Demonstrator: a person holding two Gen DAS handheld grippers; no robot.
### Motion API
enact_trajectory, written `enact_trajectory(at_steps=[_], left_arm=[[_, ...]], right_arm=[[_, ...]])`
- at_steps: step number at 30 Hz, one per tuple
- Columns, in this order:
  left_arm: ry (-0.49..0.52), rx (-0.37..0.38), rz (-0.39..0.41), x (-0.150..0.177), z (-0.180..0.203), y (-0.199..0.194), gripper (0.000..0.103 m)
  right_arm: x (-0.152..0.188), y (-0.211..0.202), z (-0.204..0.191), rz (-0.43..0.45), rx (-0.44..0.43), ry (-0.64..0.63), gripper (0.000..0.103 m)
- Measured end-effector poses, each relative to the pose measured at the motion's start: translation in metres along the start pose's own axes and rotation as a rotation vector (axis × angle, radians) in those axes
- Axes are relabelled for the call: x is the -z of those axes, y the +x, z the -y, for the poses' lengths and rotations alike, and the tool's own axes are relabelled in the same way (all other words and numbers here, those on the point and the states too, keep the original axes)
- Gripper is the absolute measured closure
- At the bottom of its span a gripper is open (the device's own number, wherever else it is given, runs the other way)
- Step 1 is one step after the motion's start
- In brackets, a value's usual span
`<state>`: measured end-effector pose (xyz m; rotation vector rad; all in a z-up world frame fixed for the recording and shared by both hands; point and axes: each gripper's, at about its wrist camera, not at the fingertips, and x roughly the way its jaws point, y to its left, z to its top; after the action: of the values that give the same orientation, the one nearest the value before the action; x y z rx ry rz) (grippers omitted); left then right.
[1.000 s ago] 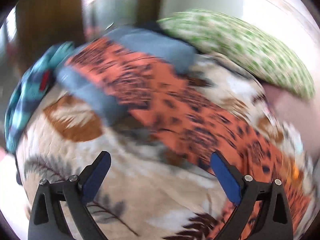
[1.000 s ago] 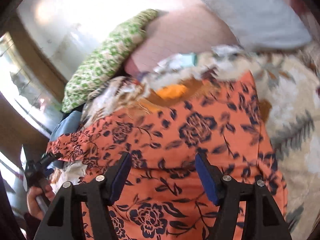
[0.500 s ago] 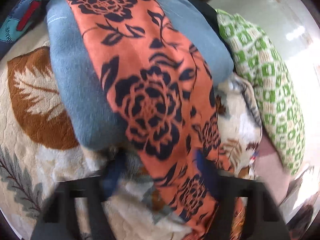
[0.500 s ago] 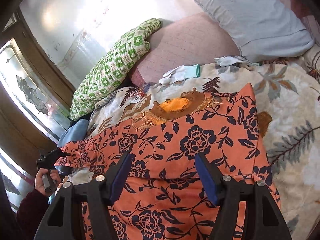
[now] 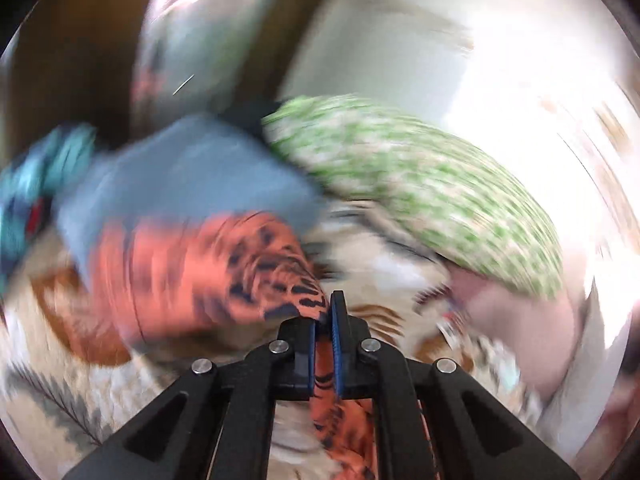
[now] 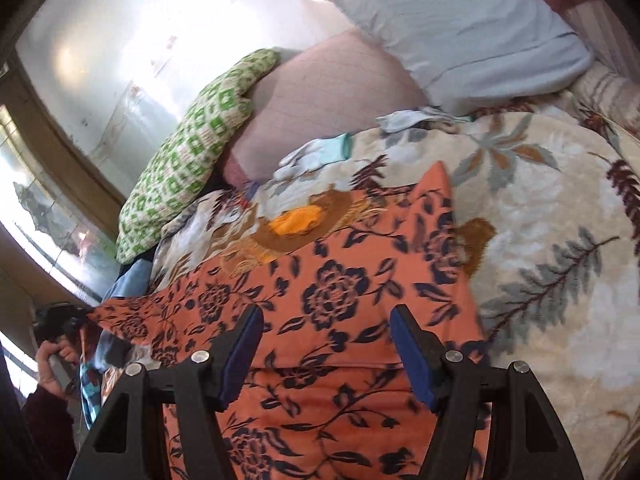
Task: Fold small clothes
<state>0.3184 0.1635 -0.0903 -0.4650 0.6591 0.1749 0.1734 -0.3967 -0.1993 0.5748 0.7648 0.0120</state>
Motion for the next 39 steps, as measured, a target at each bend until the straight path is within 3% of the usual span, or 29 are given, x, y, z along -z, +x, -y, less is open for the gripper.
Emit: enact_trajectory(at_steps=[3, 6, 9, 12, 14, 16, 18, 21, 23, 26, 28, 32, 35, 39], left_arm=[[0.258, 0.055, 0.04, 0.027, 0.078, -0.025, 0.097], [0.569, 0.135, 0.041, 0.087, 0.169, -0.043, 0.097], [0.816, 0.195, -0.043, 0.162, 0.244, -0.035, 0.096], [1.048, 0.209, -0.208, 0.252, 0.294, -0.013, 0.091], [1.166, 0.157, -0.288, 0.299, 0.306, 0.002, 0.088], [1.237, 0.131, -0.328, 0.327, 0.303, 0.009, 0.067], [1.3, 0.132, -0.318, 0.341, 0.295, 0.006, 0.055], [1.369, 0.149, -0.255, 0.344, 0.282, -0.009, 0.045], [1.385, 0.173, -0.216, 0.338, 0.275, -0.019, 0.043], [1.328, 0.217, -0.187, 0.315, 0.26, -0.031, 0.037], [1.25, 0.251, -0.179, 0.297, 0.239, -0.043, 0.027], [1.074, 0.371, -0.217, 0.258, 0.181, -0.053, 0.027], [0.944, 0.324, -0.153, 0.222, 0.15, -0.041, 0.027], [0.695, 0.161, -0.109, 0.171, 0.116, -0.005, 0.027]], right_arm=[[-0.008, -0.007, 0.03, 0.019, -0.002, 0.09, 0.034], [-0.018, -0.016, 0.06, 0.048, 0.001, 0.18, 0.034], [-0.026, -0.026, 0.083, 0.085, 0.011, 0.239, 0.034], [-0.032, -0.035, 0.103, 0.113, 0.01, 0.291, 0.033], [-0.035, -0.039, 0.113, 0.113, -0.014, 0.332, 0.033], [-0.037, -0.043, 0.121, 0.122, -0.033, 0.356, 0.033], [-0.039, -0.043, 0.123, 0.121, -0.051, 0.358, 0.033], [-0.042, -0.041, 0.121, 0.114, -0.055, 0.349, 0.033], [-0.04, -0.037, 0.115, 0.105, -0.068, 0.342, 0.033], [-0.039, -0.032, 0.103, 0.083, -0.066, 0.295, 0.033], [-0.038, -0.028, 0.091, 0.07, -0.052, 0.244, 0.033], [-0.032, -0.013, 0.059, 0.016, -0.05, 0.121, 0.033], [-0.025, 0.005, 0.027, -0.04, -0.078, 0.027, 0.033], [-0.004, 0.036, -0.033, -0.143, -0.146, -0.142, 0.033]])
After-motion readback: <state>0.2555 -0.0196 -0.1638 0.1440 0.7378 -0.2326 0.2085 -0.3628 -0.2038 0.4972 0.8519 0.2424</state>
